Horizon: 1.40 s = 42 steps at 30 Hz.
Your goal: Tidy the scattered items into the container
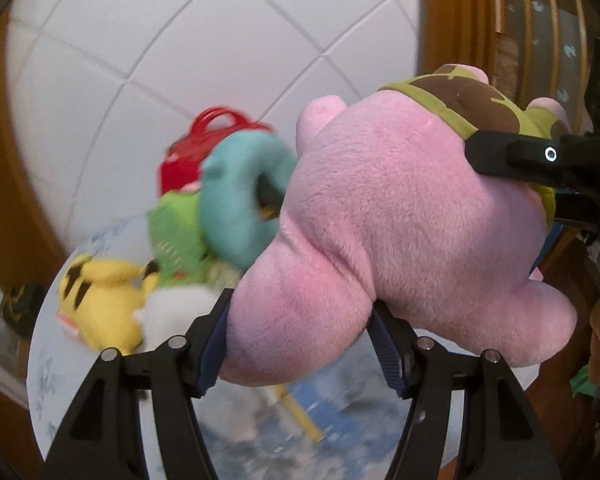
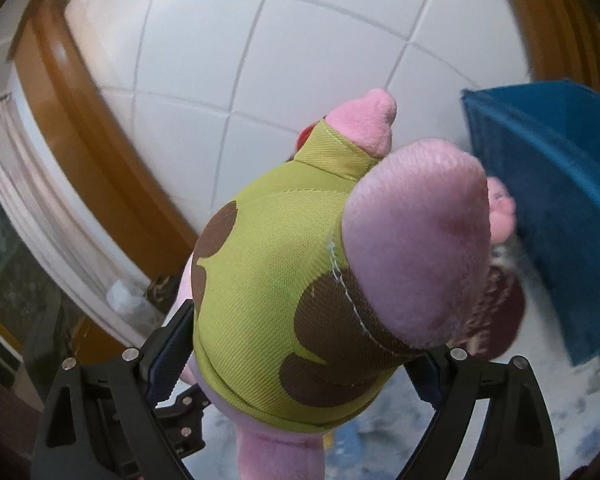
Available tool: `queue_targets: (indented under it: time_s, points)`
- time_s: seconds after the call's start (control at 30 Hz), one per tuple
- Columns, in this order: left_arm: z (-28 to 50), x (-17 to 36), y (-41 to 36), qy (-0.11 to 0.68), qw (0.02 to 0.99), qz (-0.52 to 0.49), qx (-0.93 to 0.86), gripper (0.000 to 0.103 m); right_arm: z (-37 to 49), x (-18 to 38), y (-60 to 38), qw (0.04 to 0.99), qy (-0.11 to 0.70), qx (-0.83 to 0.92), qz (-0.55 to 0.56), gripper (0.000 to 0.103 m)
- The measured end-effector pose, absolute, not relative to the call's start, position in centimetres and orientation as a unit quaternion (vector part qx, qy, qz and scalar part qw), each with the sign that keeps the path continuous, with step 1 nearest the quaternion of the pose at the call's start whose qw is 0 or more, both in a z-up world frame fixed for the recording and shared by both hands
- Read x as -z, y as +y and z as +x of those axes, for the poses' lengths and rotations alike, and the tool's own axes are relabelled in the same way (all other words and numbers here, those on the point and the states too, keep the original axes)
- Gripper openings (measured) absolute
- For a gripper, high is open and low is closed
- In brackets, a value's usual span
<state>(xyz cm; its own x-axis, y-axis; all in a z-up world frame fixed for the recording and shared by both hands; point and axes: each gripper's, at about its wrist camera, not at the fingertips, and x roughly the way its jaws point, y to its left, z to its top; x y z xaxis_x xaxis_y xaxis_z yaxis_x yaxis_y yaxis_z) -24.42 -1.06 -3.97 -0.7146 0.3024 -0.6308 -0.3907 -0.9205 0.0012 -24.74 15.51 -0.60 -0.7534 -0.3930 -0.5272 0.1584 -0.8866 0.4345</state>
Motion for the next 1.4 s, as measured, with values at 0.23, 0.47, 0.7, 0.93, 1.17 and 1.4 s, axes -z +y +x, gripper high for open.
queue_targets:
  time_s: [0.23, 0.47, 0.7, 0.93, 1.17, 1.4]
  points:
    - [-25.9, 0.4, 10.3, 0.09, 0.242, -0.307, -0.916, 0.063, -24.0, -3.3, 26.3, 0.101, -0.195, 0.932, 0.287, 0.092]
    - [-27.8, -2.5, 22.2, 0.103, 0.256, -0.301, -0.913, 0.063, -24.0, -6.7, 38.4, 0.081, -0.204, 0.939, 0.264, 0.094]
    - [-31.8, -2.6, 36.7, 0.095, 0.229, -0.335, -0.909, 0.063, -29.2, -7.5, 52.8, 0.095, -0.206, 0.931, 0.285, 0.094]
    - [-38.0, -4.4, 46.5, 0.098, 0.189, -0.37, -0.905, 0.063, -36.8, -8.1, 64.5, 0.128, -0.233, 0.911, 0.314, 0.094]
    - [-44.8, -2.2, 49.6, 0.097, 0.16, -0.421, -0.888, 0.065, -45.8, -6.0, 69.6, 0.138, -0.25, 0.889, 0.357, 0.094]
    - [-49.4, 2.0, 49.7, 0.09, 0.142, -0.472, -0.866, 0.075, -52.6, -1.6, 71.3, 0.122, -0.271, 0.861, 0.413, 0.098]
